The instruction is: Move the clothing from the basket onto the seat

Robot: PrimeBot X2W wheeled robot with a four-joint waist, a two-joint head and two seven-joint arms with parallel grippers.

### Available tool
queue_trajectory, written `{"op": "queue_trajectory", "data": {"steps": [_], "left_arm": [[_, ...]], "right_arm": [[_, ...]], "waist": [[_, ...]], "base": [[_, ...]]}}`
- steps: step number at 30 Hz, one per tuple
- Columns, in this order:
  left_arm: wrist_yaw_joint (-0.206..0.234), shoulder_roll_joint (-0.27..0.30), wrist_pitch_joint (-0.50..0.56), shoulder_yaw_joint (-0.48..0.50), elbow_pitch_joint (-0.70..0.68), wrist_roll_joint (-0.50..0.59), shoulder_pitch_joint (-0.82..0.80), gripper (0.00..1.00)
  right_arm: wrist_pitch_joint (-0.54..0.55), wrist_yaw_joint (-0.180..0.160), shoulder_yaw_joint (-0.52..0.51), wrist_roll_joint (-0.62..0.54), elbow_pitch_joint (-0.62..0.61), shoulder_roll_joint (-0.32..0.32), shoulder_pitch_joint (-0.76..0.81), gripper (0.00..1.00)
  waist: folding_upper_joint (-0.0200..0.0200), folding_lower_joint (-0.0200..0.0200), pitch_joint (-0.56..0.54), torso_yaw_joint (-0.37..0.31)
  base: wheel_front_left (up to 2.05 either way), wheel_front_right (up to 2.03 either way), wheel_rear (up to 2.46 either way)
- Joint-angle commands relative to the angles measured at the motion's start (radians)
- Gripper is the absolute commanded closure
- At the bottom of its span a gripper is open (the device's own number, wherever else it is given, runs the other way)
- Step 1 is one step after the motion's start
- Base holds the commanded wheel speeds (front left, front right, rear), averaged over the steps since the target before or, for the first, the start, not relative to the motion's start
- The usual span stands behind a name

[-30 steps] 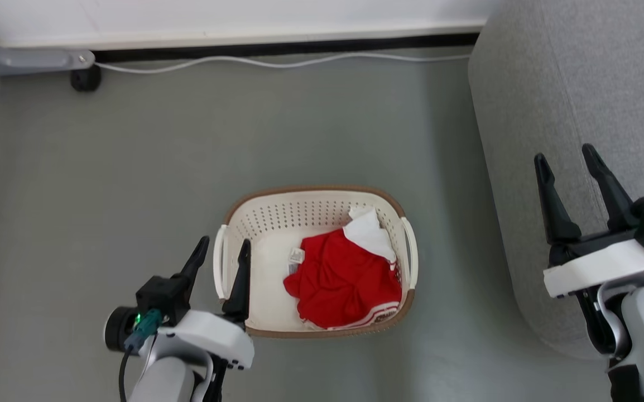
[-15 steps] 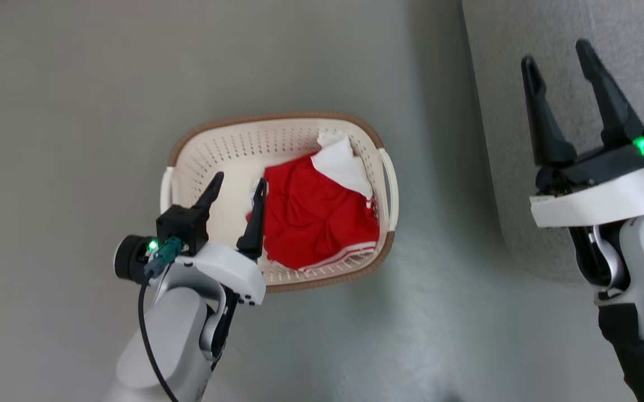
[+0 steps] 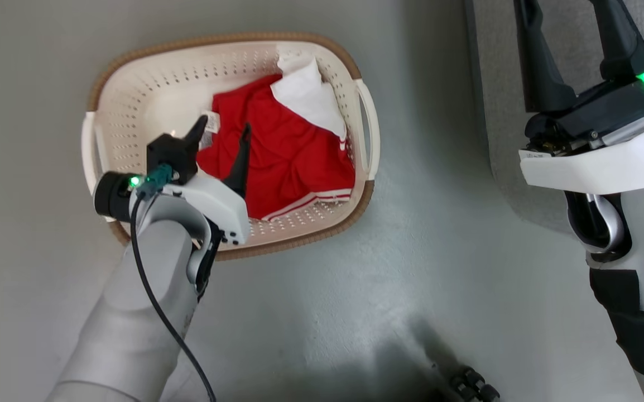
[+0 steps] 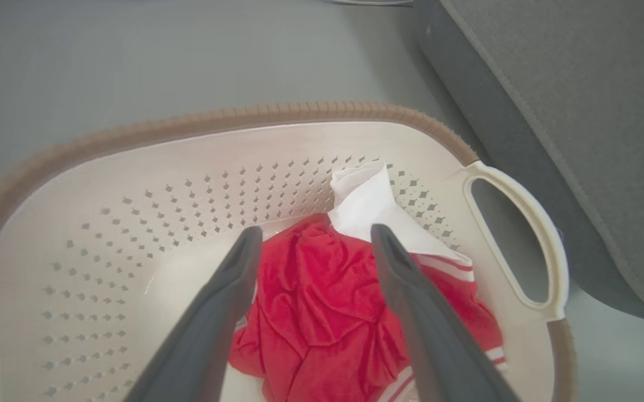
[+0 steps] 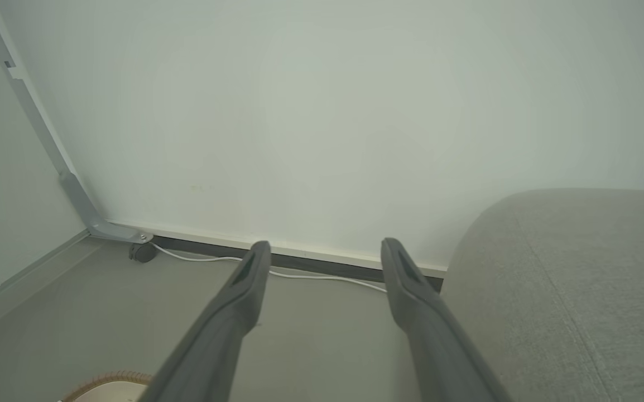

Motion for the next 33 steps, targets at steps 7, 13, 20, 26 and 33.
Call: {"op": "queue_trajectory", "data": {"steps": [7, 13, 20, 26, 33], "left_arm": [[-0.033, 0.009, -0.006, 0.028, 0.117, 0.02, -0.111, 0.0], [-0.057, 0.02, -0.006, 0.036, 0.241, 0.025, -0.194, 0.0], [-0.045, 0.039, 0.021, 0.039, 0.4, 0.018, -0.299, 0.0], [-0.039, 0.039, 0.087, 0.038, 0.437, 0.005, -0.33, 0.0], [-0.023, 0.042, 0.177, 0.032, 0.451, -0.005, -0.341, 0.0]], "right_arm": [[-0.006, 0.004, 0.033, 0.012, -0.057, 0.02, -0.031, 0.0], [-0.006, 0.004, 0.044, 0.021, -0.066, 0.036, -0.05, 0.0], [-0.006, 0.004, 0.056, 0.037, -0.069, 0.076, -0.057, 0.0], [-0.006, 0.004, 0.054, 0.046, -0.063, 0.089, -0.043, 0.0], [-0.006, 0.004, 0.043, 0.047, -0.065, 0.094, -0.02, 0.0]], "waist": [[0.0, 0.0, 0.127, -0.053], [0.0, 0.0, 0.176, -0.086], [0.0, 0.0, 0.22, -0.139], [0.0, 0.0, 0.226, -0.148], [0.0, 0.0, 0.227, -0.155]], "base": [[0.0, 0.0, 0.0], [0.0, 0.0, 0.0], [0.0, 0.0, 0.0], [0.0, 0.0, 0.0], [0.0, 0.0, 0.0]]}}
